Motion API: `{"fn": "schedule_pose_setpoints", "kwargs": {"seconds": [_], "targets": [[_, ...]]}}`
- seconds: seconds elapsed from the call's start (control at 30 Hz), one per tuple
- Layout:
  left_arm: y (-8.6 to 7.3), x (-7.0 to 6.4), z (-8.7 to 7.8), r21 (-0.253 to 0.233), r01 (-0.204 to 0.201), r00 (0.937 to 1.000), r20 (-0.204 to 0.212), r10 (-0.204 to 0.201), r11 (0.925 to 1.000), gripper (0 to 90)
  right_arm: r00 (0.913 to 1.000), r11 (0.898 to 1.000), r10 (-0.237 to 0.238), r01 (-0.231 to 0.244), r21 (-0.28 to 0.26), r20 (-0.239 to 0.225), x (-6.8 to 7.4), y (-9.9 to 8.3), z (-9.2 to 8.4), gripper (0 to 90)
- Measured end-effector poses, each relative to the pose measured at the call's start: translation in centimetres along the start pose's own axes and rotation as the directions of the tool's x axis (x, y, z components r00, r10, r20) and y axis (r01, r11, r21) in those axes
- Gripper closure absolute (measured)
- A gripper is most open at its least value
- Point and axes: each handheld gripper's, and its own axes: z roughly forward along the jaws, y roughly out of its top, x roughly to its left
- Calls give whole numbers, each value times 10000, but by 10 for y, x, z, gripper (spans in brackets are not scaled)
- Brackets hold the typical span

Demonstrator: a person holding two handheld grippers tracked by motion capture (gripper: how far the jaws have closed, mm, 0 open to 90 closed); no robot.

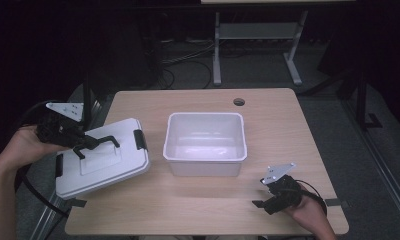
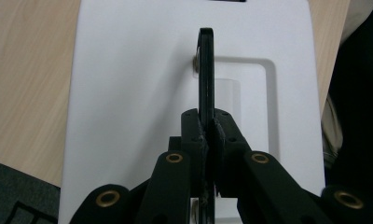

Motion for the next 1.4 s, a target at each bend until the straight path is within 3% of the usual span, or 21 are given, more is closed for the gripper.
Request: {"fn": "schedule_pose_setpoints", "kwargs": {"seconds": [0.17,0.53,0.97,1.4], "targets": [[14,-1,-11,-194,-186,9998,-33,186,9996,843,10000,10000,75,-75,-30,17,0,-1,-1,220],[41,-3,-18,-168,-522,9986,58,523,9985,843,9999,9999,148,-148,-45,12,-1,-1,-3,220],[70,1,-10,-228,-856,9960,251,862,9961,843,9999,9999,35,-34,-127,124,-2,-2,-5,220],[102,4,4,-287,-1230,9906,574,1244,9920,843,9995,9996,255,-252,-161,203,-1,-6,-9,210]]}}
